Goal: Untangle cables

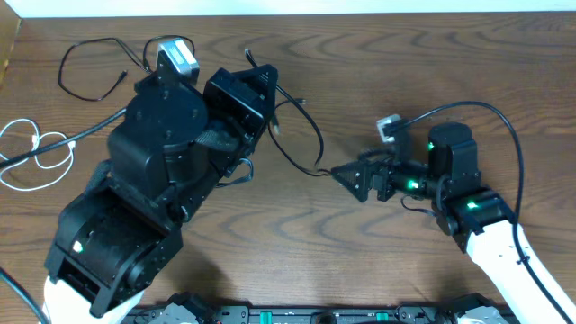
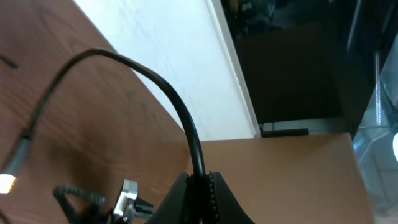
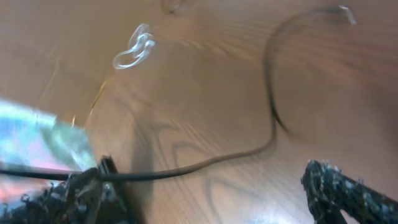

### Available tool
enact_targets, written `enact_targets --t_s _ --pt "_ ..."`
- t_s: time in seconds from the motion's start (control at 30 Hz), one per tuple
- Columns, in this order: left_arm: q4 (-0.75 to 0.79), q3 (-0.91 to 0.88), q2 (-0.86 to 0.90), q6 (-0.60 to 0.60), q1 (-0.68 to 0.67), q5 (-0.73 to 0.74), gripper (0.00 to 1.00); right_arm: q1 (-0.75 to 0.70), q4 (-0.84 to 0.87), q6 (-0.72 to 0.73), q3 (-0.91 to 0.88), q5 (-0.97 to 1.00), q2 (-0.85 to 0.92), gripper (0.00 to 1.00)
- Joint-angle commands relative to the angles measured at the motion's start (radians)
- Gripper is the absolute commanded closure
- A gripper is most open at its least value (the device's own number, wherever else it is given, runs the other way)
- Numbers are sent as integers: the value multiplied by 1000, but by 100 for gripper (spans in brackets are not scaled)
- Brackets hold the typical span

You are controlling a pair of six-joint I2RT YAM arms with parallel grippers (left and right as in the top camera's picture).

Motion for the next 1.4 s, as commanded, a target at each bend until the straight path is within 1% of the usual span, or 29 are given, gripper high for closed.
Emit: enact_targets --t_s 0.0,0.1,0.2,0.23,0.33,0.43,0.5,0.53,0.6,0.67,0.73,0.77,0.8,0.83,0.9,0.93,1.0,1.1,1.13,1.27,1.33,1.37 --pt "6 1 4 -113 3 -12 92 53 79 -196 12 -88 -6 1" --pt "8 1 7 -117 3 -50 93 66 92 -210 12 -88 -6 1" --pt "7 1 6 -117 3 -138 93 66 51 -279 12 -124 -6 1" --pt "7 1 6 -117 3 -164 92 66 27 -323 12 -145 -6 1" --pt "6 1 7 -117 3 -169 92 66 8 -380 12 -157 -6 1" --pt "0 1 7 -117 3 -165 93 66 66 -396 12 -157 -2 1" --pt "0 1 6 -117 2 -165 93 66 81 -396 12 -157 2 6" --pt "0 1 6 -117 2 -165 93 66 83 -396 12 -157 6 11" --pt "0 1 7 -126 2 -164 93 68 88 -396 12 -157 19 14" --pt "0 1 6 -150 2 -131 93 82 129 -396 12 -156 45 14" --pt "0 1 7 -159 3 -129 93 92 169 -393 12 -156 61 16" --pt "0 1 7 -158 3 -133 92 92 178 -388 12 -156 68 20" --pt "0 1 7 -158 3 -140 93 92 180 -389 12 -156 71 23" --pt "0 1 6 -158 3 -142 93 92 180 -389 12 -156 71 23" --pt "0 1 6 -158 3 -142 92 92 180 -389 12 -149 72 28" --pt "0 1 6 -158 3 -143 93 92 177 -389 12 -132 72 36" --pt "0 1 7 -158 3 -143 93 92 174 -389 12 -124 72 43" --pt "0 1 7 -158 3 -143 93 92 169 -385 12 -124 72 45" --pt "-1 1 7 -158 3 -143 93 92 167 -385 12 -124 72 49" --pt "-1 1 7 -158 3 -143 92 92 166 -373 12 -124 72 75" --pt "-1 1 7 -158 3 -143 92 92 166 -366 12 -124 72 83" --pt "-1 1 7 -158 3 -143 93 92 166 -366 12 -124 72 93"
